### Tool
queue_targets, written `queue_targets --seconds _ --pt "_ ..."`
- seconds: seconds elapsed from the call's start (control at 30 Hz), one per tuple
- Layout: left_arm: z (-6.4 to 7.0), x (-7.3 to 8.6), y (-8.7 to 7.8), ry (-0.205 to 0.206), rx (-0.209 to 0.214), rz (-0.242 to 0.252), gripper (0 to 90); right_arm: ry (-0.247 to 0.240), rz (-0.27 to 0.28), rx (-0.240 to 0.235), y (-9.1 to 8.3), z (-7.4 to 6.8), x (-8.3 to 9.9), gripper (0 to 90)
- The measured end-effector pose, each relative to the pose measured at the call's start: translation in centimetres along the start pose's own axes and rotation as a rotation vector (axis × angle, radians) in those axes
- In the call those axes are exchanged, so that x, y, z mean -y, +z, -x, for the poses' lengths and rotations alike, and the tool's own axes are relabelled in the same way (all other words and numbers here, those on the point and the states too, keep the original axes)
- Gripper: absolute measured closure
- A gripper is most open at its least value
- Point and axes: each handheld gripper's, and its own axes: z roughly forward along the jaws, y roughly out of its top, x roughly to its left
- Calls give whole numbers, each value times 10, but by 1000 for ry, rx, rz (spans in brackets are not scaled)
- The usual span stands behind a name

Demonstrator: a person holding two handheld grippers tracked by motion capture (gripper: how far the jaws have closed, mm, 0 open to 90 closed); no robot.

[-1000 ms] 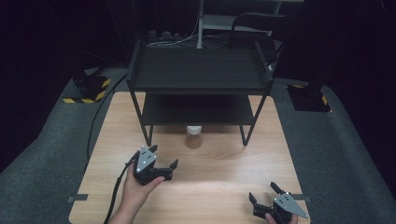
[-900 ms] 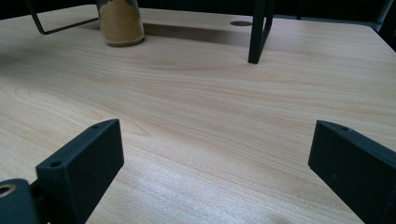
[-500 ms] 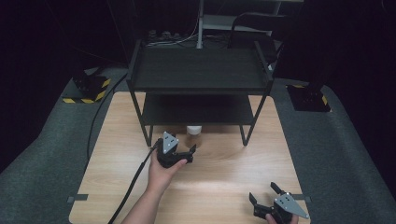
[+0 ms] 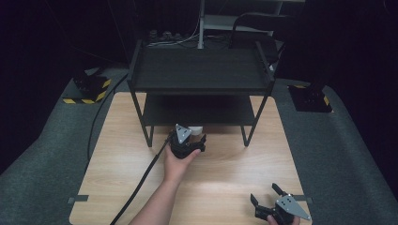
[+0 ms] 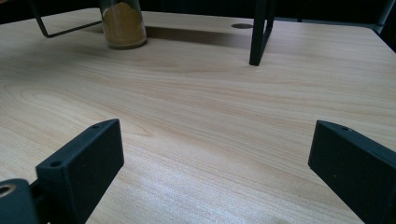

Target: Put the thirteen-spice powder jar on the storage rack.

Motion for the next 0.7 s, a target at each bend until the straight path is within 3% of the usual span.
queue_targets --seconds 0.27,0.5,0.7 --pt "18 5 8 -12 -85 20 233 3 4 -6 0 1 1 31" --pt "26 7 11 -64 -124 44 313 6 6 -6 -1 1 1 30" --pt "32 9 13 -64 -154 54 327 12 9 -7 -1 2 2 30"
